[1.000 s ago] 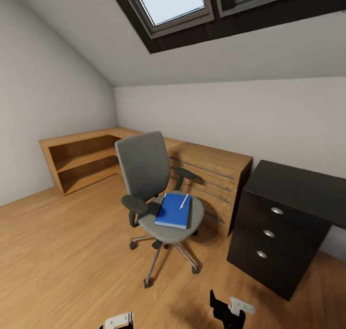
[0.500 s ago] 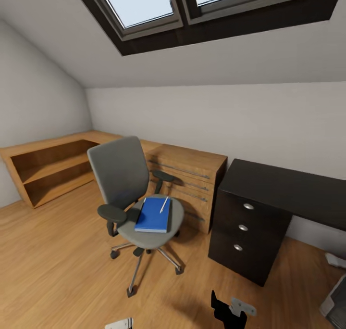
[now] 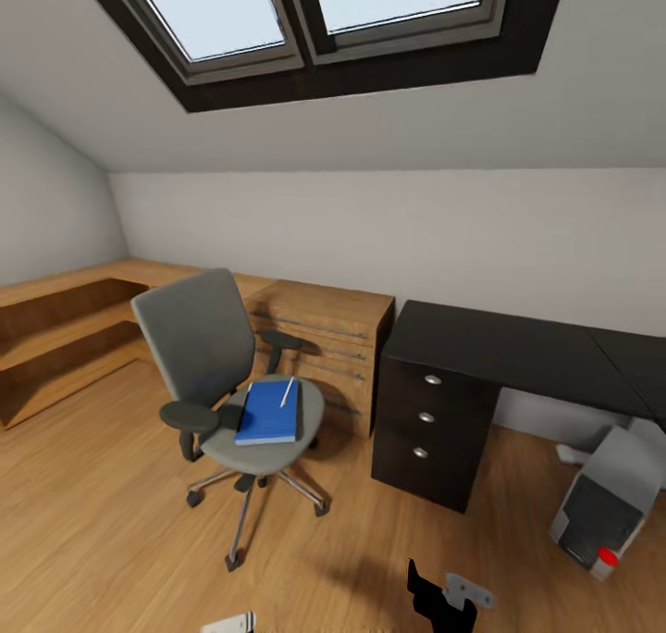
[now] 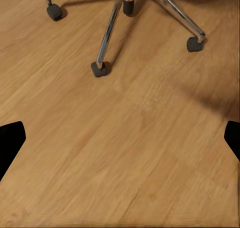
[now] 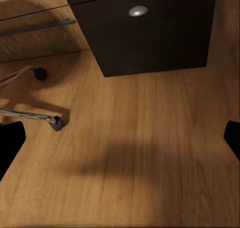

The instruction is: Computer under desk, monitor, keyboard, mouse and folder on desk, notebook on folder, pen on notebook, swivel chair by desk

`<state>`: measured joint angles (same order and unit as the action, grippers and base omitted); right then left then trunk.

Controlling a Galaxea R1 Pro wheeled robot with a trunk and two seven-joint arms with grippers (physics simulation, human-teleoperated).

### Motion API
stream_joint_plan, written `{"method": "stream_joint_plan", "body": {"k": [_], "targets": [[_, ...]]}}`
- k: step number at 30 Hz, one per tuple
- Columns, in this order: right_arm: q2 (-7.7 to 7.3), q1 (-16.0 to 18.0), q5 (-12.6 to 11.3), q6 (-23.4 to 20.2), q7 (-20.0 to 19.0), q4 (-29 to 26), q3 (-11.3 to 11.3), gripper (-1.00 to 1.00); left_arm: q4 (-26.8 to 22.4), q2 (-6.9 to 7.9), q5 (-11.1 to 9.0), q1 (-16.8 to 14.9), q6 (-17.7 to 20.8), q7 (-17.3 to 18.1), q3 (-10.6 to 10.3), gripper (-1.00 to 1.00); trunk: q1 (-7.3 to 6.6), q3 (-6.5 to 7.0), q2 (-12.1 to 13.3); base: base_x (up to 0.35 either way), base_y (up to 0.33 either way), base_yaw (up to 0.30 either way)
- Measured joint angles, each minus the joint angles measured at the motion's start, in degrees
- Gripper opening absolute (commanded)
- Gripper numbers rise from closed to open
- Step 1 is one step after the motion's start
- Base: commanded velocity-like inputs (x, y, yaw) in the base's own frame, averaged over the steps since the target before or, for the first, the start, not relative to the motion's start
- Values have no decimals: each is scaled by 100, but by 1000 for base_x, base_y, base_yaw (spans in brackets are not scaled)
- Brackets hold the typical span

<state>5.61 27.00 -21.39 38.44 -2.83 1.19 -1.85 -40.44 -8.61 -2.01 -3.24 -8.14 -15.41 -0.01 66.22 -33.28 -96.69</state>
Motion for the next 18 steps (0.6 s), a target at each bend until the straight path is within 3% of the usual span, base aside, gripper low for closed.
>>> {"method": "stream_joint_plan", "body": {"k": [18], "targets": [[1,0,18,-2,-2,0,2,100,1,1,-5,0,-1,-4,10,100,-397,324,722,-19,11,-298]]}}
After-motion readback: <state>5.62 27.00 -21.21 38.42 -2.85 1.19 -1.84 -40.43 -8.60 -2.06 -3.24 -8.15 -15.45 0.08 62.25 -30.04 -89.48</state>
